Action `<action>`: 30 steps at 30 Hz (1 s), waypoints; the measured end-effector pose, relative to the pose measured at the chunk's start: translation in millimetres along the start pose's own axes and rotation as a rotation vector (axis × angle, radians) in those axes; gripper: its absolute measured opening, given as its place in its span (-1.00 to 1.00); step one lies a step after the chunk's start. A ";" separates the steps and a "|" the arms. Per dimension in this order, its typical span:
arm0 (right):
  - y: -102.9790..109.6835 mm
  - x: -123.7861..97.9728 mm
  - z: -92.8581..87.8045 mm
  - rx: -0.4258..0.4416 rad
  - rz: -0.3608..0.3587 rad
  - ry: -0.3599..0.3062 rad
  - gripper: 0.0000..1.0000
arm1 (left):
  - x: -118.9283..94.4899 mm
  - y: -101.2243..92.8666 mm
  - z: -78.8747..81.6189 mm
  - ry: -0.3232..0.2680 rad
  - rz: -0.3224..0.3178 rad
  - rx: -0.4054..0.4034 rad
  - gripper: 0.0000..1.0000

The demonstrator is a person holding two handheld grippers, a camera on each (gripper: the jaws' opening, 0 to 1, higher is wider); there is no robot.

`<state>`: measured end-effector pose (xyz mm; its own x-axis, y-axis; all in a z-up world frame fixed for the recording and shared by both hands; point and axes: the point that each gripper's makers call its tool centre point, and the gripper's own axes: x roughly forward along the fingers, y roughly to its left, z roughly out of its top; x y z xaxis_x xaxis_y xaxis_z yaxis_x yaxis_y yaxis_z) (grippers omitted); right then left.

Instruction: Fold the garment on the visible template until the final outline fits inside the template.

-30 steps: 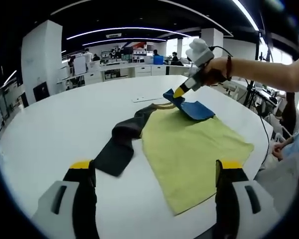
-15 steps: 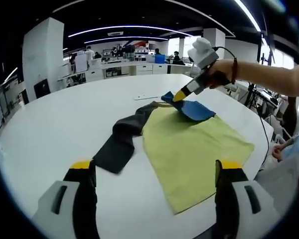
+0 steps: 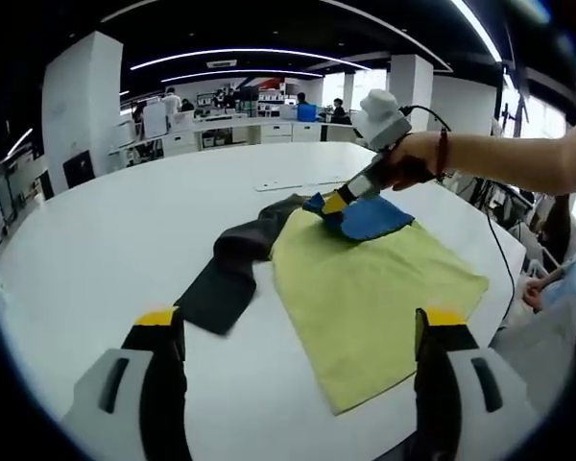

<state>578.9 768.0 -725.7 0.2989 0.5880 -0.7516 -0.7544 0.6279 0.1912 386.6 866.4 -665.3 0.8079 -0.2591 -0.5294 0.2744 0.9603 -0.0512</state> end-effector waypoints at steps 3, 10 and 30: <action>2.1 9.9 -3.9 0.028 0.004 0.005 -1.00 | 0.6 0.9 -1.0 0.003 0.001 0.004 0.95; 19.6 23.2 -10.6 0.066 0.059 0.003 -0.93 | 0.9 2.4 -5.4 0.011 0.001 -0.004 0.95; -2.6 6.2 -19.5 -0.033 -0.051 -0.019 0.16 | 0.6 1.0 -0.9 0.013 0.002 0.012 0.98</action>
<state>571.3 760.1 -743.1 0.3484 0.5656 -0.7474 -0.7566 0.6404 0.1320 386.9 867.3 -666.5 0.8017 -0.2560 -0.5401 0.2793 0.9594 -0.0401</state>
